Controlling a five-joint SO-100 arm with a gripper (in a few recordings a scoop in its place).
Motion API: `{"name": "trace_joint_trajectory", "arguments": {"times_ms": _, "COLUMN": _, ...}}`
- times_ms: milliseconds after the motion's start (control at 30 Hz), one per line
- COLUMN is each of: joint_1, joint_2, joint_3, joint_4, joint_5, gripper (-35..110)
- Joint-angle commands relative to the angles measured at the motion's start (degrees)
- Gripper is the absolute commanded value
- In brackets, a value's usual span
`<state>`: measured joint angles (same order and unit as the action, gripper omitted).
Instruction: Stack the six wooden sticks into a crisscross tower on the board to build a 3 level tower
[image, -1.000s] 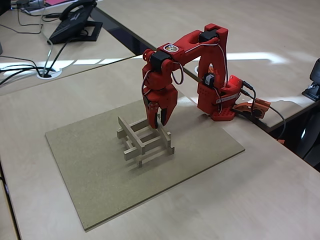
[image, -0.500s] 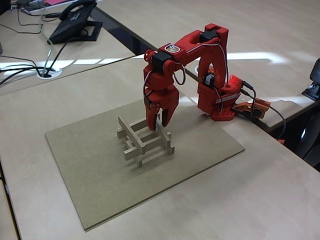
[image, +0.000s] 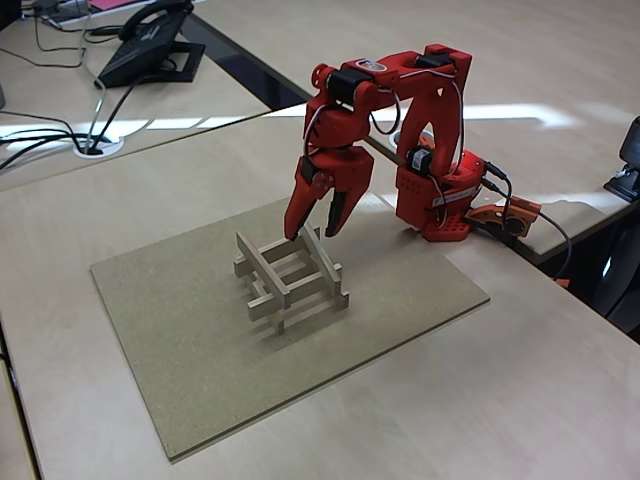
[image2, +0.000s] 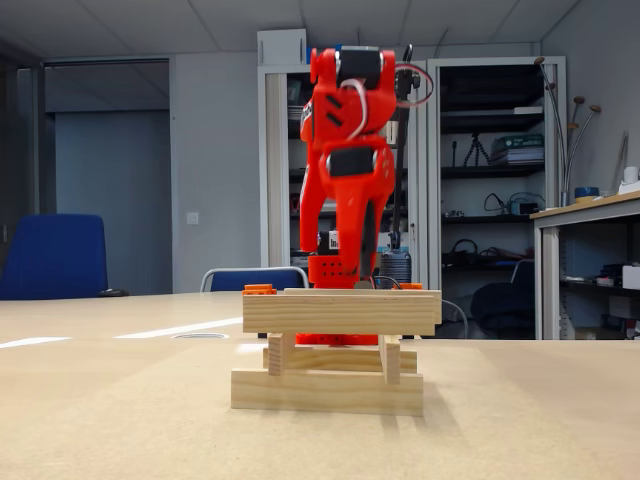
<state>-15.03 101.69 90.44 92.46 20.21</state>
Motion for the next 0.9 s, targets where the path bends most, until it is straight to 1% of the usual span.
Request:
{"name": "trace_joint_trajectory", "arguments": {"times_ms": 0, "joint_1": -2.11, "joint_2": 9.84, "joint_3": 1.32, "joint_4": -1.49, "joint_5": 2.55, "gripper": 21}}
{"name": "trace_joint_trajectory", "arguments": {"times_ms": 200, "joint_1": -3.43, "joint_2": 22.59, "joint_3": 11.51, "joint_4": -10.11, "joint_5": 5.36, "gripper": 9}}
{"name": "trace_joint_trajectory", "arguments": {"times_ms": 367, "joint_1": -1.58, "joint_2": 31.82, "joint_3": 21.71, "joint_4": -20.21, "joint_5": 3.6, "gripper": 5}}
{"name": "trace_joint_trajectory", "arguments": {"times_ms": 633, "joint_1": 1.58, "joint_2": 48.78, "joint_3": 42.45, "joint_4": -44.82, "joint_5": -1.58, "gripper": 4}}
{"name": "trace_joint_trajectory", "arguments": {"times_ms": 800, "joint_1": 3.16, "joint_2": 60.38, "joint_3": 55.28, "joint_4": -58.01, "joint_5": -3.78, "gripper": 3}}
{"name": "trace_joint_trajectory", "arguments": {"times_ms": 867, "joint_1": 3.52, "joint_2": 65.3, "joint_3": 59.68, "joint_4": -61.26, "joint_5": -4.75, "gripper": 3}}
